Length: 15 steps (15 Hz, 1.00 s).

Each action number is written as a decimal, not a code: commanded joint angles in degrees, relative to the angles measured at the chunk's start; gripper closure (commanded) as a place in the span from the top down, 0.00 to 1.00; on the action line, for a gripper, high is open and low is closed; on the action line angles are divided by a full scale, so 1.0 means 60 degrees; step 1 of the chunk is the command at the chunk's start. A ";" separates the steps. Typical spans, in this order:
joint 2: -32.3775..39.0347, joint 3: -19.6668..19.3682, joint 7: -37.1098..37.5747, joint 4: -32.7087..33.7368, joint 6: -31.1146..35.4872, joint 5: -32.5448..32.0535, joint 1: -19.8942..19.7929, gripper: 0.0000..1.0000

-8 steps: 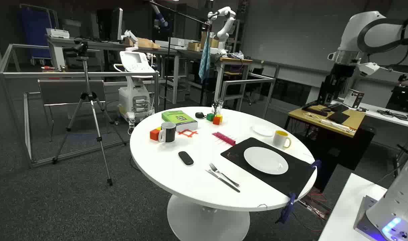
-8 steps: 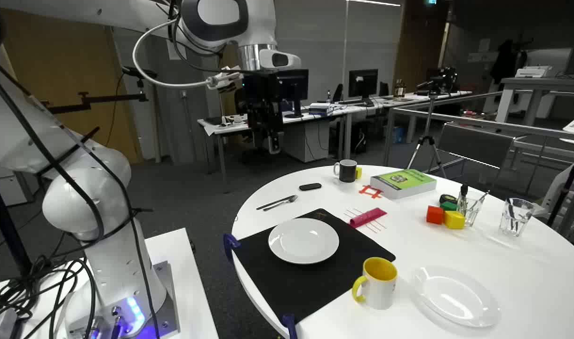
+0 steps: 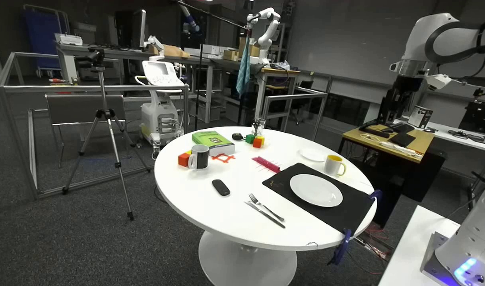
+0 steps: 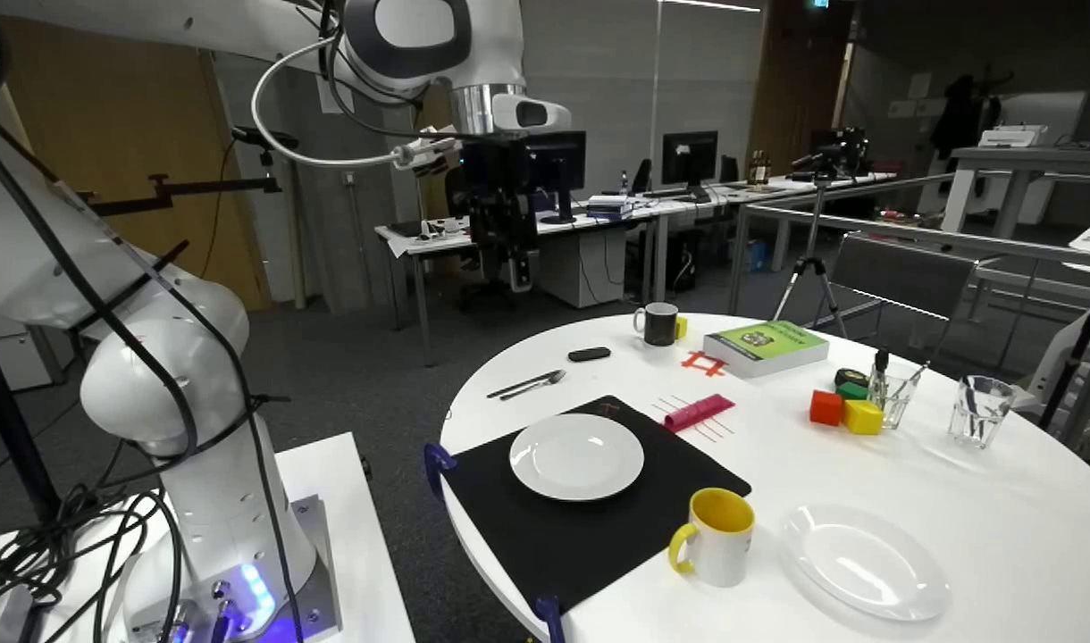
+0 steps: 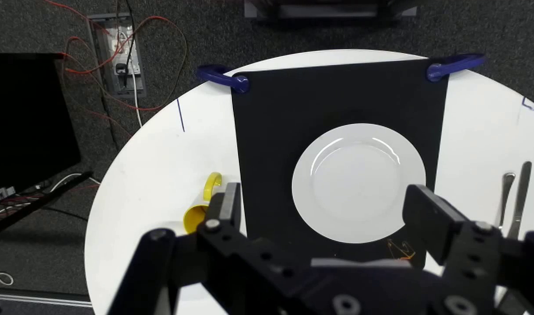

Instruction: Move the plate to the left

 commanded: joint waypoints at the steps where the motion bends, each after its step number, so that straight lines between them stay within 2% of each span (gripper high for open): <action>1: 0.0003 -0.0058 0.0038 0.0025 -0.0034 -0.0035 0.0079 1.00; 9: 0.0853 0.0579 0.0014 0.0382 0.0611 -0.0635 0.0433 1.00; 15: 0.1714 0.1374 0.0112 0.0702 0.1151 -0.1318 0.0931 1.00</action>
